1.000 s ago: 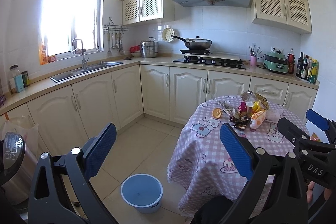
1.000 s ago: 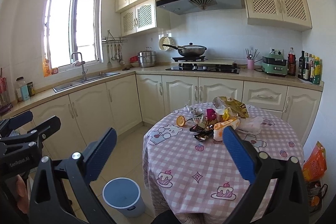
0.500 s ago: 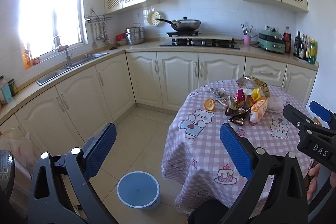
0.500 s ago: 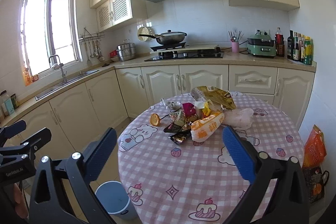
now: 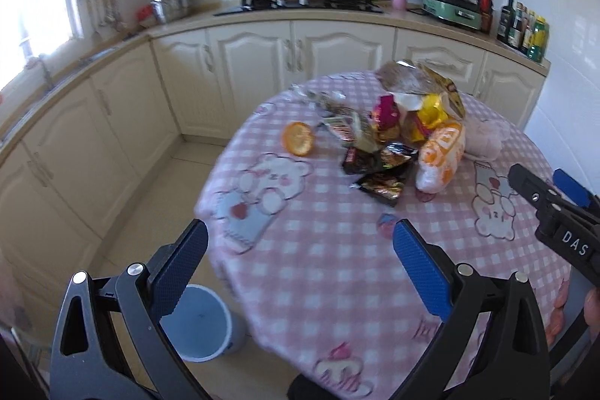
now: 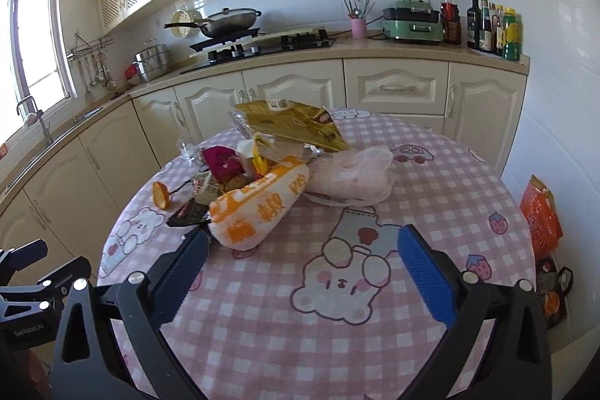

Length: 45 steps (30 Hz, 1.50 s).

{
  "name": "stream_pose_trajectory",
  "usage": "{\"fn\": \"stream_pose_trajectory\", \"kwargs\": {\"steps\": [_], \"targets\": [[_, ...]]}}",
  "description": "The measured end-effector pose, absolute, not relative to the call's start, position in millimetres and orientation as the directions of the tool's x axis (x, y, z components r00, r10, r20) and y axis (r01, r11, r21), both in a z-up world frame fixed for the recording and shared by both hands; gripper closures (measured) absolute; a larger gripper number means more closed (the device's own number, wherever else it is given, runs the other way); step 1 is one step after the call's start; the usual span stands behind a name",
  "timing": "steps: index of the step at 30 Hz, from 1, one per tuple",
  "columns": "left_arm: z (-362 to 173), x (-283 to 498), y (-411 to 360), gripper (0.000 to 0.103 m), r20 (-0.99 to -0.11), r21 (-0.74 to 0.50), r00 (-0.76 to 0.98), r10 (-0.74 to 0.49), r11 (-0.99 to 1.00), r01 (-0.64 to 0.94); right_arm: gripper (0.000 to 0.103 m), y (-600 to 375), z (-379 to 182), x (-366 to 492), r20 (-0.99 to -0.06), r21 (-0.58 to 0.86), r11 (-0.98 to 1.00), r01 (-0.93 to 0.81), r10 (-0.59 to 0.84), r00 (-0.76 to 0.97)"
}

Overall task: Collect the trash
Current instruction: 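Grasp the orange-printed bread bag with the left tool while the right tool grasps the clear plastic bag, then carry both bags over the blue bucket and open both tools to drop them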

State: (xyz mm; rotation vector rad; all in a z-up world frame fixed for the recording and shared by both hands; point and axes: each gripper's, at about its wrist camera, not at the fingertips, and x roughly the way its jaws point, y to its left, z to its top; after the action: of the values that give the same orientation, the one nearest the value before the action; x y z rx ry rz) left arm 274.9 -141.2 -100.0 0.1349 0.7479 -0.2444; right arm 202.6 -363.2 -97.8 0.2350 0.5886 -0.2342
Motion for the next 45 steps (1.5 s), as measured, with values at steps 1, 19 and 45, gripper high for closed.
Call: {"fn": "stream_pose_trajectory", "kwargs": {"steps": [1, 19, 45], "targets": [[-104, 281, -148, 0.008, -0.692, 0.025, 0.698, -0.186, 0.960, 0.280, 0.004, -370, -102, 208, -0.581, 0.160, 0.943, 0.292, -0.149, 0.800], [-137, 348, -279, 0.051, -0.732, -0.057, 0.550, -0.402, 0.841, 0.539, 0.004, -457, -119, 236, -0.607, 0.237, 0.871, 0.430, -0.214, 0.766], [-82, 298, -229, 0.076, -0.573, -0.193, 0.582, -0.577, 0.785, 0.589, 0.092, -435, -79, 227, -0.503, 0.280, 0.895, 0.347, -0.171, 0.847]]}}
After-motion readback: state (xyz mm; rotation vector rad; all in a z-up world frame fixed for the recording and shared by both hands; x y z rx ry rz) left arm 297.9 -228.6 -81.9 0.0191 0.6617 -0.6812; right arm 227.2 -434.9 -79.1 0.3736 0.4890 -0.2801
